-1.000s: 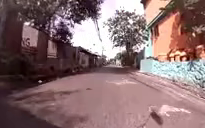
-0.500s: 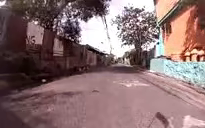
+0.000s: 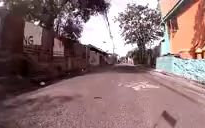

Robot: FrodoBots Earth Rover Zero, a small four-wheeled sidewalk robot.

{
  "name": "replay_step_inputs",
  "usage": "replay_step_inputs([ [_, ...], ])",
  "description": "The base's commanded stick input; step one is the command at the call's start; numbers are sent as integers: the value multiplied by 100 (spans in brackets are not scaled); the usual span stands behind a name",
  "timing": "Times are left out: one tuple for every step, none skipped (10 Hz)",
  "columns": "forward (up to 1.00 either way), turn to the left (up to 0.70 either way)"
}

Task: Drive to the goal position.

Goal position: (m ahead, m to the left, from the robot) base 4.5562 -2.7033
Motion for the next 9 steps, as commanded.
replay_step_inputs([
  [70, 0],
  [70, 0],
  [70, 0],
  [70, 0],
  [70, 0],
  [70, 0],
  [70, 0],
  [70, 0],
  [70, 0],
])
